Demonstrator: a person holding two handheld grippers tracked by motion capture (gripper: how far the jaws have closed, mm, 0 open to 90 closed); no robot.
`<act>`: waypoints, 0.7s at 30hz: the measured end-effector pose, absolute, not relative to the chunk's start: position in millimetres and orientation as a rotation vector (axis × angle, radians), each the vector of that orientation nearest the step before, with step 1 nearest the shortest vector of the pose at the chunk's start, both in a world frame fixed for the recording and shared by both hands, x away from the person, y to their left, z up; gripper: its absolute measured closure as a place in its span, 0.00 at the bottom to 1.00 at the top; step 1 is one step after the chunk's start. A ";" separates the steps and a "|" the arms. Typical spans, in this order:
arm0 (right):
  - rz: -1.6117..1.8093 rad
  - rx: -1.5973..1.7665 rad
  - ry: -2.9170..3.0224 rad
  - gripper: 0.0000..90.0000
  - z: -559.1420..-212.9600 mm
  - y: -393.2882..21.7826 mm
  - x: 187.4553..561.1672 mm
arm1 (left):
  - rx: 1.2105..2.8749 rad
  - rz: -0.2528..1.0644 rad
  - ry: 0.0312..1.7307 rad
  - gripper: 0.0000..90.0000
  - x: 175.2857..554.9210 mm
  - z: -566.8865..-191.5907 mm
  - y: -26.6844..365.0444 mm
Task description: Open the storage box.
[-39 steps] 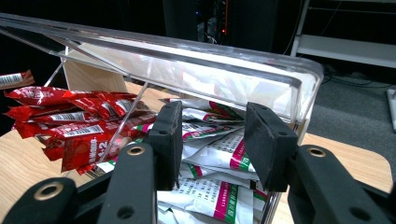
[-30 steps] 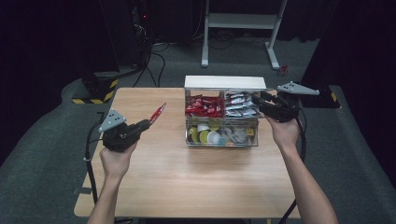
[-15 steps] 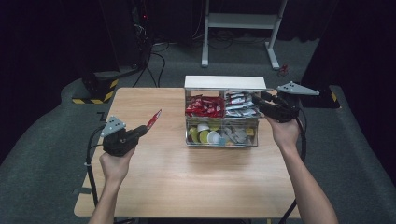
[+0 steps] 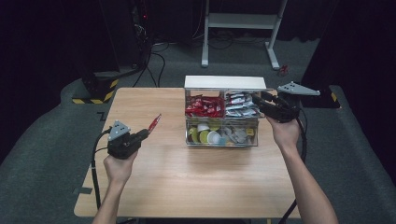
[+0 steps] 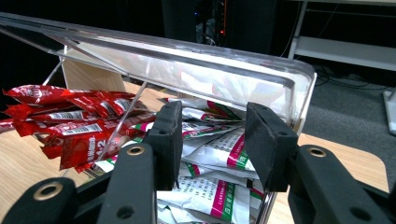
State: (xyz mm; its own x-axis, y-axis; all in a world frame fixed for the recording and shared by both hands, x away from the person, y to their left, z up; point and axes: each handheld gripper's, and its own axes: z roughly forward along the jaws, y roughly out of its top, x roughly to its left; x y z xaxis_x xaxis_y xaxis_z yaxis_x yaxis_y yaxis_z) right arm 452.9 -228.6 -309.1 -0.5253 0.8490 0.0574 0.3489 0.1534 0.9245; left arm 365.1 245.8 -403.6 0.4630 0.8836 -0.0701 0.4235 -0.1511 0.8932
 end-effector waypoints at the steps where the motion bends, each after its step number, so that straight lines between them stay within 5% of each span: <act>1: 1.357 1.136 1.952 0.64 -308.9 -228.6 453.0 | 1.760 0.603 1.123 0.96 365.8 -405.6 244.9; 21: 1.363 1.138 1.952 0.64 -308.8 -229.5 452.9 | 1.756 0.560 1.176 0.96 377.7 -441.1 238.3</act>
State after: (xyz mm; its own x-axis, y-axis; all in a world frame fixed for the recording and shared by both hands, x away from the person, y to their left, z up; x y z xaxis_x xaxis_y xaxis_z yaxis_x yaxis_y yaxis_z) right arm 452.9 -229.5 -308.8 -0.5277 0.8472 0.0615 0.3495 0.1506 0.9248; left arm 377.7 238.3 -441.1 0.4402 0.8906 -0.1142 0.4722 -0.1214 0.8731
